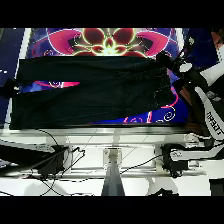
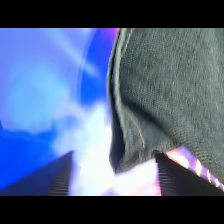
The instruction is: Fold the clothes and pants, and hang the long-sleeved shirts on hangers.
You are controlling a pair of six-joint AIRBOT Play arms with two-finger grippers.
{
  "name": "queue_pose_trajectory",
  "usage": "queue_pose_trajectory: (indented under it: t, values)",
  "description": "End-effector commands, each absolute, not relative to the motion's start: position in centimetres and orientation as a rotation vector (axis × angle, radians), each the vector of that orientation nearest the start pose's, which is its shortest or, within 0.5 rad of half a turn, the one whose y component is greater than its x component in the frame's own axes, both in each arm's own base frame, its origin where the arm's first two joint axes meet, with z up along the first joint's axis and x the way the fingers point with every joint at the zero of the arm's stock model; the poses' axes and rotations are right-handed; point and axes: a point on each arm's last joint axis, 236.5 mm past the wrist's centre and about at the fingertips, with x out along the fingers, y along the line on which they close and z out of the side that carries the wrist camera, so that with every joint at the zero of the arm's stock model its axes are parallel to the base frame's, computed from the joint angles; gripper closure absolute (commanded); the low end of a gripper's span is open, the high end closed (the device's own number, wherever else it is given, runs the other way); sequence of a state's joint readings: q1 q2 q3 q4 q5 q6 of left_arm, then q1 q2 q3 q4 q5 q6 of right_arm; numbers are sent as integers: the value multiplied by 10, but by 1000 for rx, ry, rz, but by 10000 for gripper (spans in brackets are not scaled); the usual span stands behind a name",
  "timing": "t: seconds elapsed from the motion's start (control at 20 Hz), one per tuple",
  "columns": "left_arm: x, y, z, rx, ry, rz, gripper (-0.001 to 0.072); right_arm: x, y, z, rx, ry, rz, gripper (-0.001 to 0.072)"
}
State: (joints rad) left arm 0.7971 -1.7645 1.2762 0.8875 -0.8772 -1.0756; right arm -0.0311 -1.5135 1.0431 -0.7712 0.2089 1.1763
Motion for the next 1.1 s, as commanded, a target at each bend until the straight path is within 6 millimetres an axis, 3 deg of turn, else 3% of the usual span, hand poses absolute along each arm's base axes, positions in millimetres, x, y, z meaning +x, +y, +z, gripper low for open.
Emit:
queue_pose_trajectory:
  t: [0.0, 0.1, 0.15, 0.2, 0.3, 0.6, 0.7, 0.85, 1.05]
  values:
    - [426, 262, -111, -744, 934, 254, 415, 537, 20, -12, 439, 637, -4, 16]
    - [426, 260, -111, -751, 932, 247, 507, 537, 20, -12, 439, 636, -4, 16]
    - [426, 257, -109, -754, 939, 236, 641, 537, 20, -12, 439, 637, -4, 16]
    - [425, 255, -106, -754, 942, 226, 691, 537, 20, -12, 439, 637, -4, 16]
    - [426, 254, -89, -715, 932, 190, 691, 537, 20, -12, 438, 636, -4, 16]
    - [447, 264, 21, -550, 831, 92, 694, 536, 19, -13, 419, 639, -1, 16]
    - [447, 262, 44, -505, 836, 60, 694, 536, 19, -12, 419, 639, 0, 16]
    - [428, 283, 46, -392, 936, 134, 694, 536, 19, -12, 420, 638, -1, 16]
    - [393, 315, 24, -231, 1092, 240, 693, 534, 22, -9, 416, 644, 14, 16]
